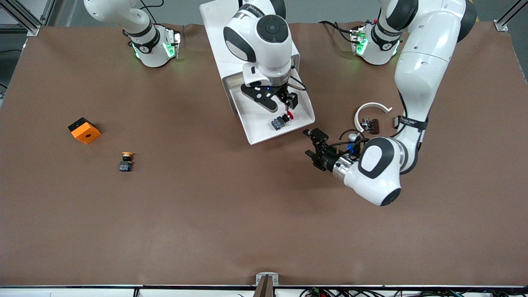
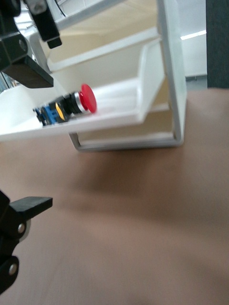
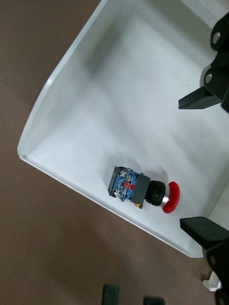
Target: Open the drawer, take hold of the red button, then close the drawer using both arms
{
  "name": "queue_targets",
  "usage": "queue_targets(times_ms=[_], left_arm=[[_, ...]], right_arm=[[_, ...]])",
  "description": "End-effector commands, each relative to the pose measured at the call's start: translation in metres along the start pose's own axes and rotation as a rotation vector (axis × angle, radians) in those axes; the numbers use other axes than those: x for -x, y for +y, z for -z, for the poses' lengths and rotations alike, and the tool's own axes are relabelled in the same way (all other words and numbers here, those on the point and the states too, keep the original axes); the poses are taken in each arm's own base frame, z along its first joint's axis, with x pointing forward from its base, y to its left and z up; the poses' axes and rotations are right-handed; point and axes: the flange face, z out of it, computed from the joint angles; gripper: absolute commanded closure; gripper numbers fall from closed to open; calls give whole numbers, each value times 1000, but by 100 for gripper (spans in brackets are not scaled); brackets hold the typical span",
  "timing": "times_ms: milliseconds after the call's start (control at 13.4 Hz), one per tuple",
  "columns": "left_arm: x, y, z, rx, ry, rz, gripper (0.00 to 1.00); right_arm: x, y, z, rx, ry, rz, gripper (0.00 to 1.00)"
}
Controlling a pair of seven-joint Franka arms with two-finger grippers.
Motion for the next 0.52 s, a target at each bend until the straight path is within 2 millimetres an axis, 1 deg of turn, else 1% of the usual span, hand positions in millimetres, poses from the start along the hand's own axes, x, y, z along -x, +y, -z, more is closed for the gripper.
queue_targets(times_ms=[0,75,224,373,447], left_arm=[[-28,4,43,74,52,-82,0],[-31,1,49,104,88,-138,0],[-30,-3,66,186,174,-226,0],[-27,-9,87,319,280,-313,0],[-27,-17,95,341,319,-374,0]], right_arm=[[-12,-7,-1,-16,0,-37,0],[-19,-9,-5,-20,-3,-48,0],[-43,-10,-8,-34,-2,-83,0],[-52,-11,-24,-12,-6,-98,0],[-54,-12,-35,2,-6,-117,0]])
